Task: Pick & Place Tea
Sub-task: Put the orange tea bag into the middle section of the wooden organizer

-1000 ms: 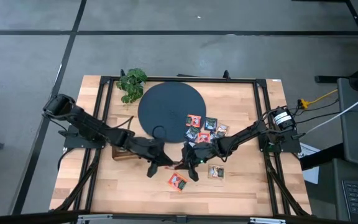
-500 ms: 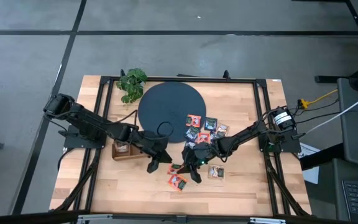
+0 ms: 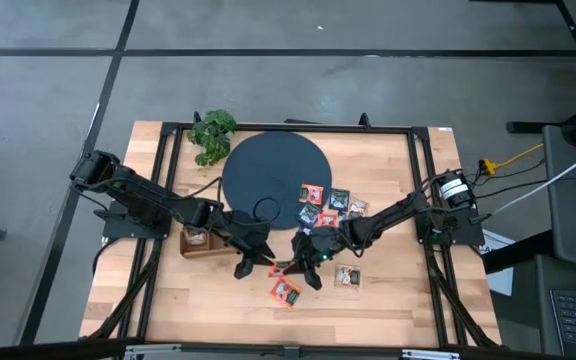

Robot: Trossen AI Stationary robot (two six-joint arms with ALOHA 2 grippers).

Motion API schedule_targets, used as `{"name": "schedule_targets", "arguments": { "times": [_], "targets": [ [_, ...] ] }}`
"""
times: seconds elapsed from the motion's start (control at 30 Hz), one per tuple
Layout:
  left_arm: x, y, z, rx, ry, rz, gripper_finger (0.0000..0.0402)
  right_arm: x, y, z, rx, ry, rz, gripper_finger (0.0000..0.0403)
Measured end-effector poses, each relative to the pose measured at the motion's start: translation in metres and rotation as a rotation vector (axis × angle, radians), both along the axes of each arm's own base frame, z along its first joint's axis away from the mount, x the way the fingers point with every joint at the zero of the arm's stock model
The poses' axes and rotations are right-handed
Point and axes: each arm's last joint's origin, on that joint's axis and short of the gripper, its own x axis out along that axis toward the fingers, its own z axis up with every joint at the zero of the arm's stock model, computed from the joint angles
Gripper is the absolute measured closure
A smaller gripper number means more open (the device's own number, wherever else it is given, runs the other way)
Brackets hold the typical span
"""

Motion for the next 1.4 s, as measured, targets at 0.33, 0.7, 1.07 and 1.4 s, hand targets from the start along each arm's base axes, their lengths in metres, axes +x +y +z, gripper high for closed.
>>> {"name": "schedule_targets", "arguments": {
  "times": [0.33, 0.7, 1.07, 1.4],
  "targets": [
    [0.002, 0.003, 0.002, -0.028, -0.006, 0.081, 0.0249, 0.001, -0.004, 0.0, -0.007, -0.004, -0.022, 0.0394],
    [0.003, 0.007, 0.002, -0.03, -0.012, 0.103, 0.0262, 0.01, -0.002, 0.012, -0.053, -0.065, -0.021, 0.0394],
    [0.003, 0.007, 0.002, -0.038, -0.008, 0.108, 0.0352, 0.014, -0.002, 0.016, -0.095, -0.06, -0.045, 0.0391],
    [0.0, 0.003, 0.0, -0.027, 0.023, 0.166, 0.0397, 0.009, -0.005, 0.005, -0.16, 0.056, -0.068, 0.0306]
  ]
}}
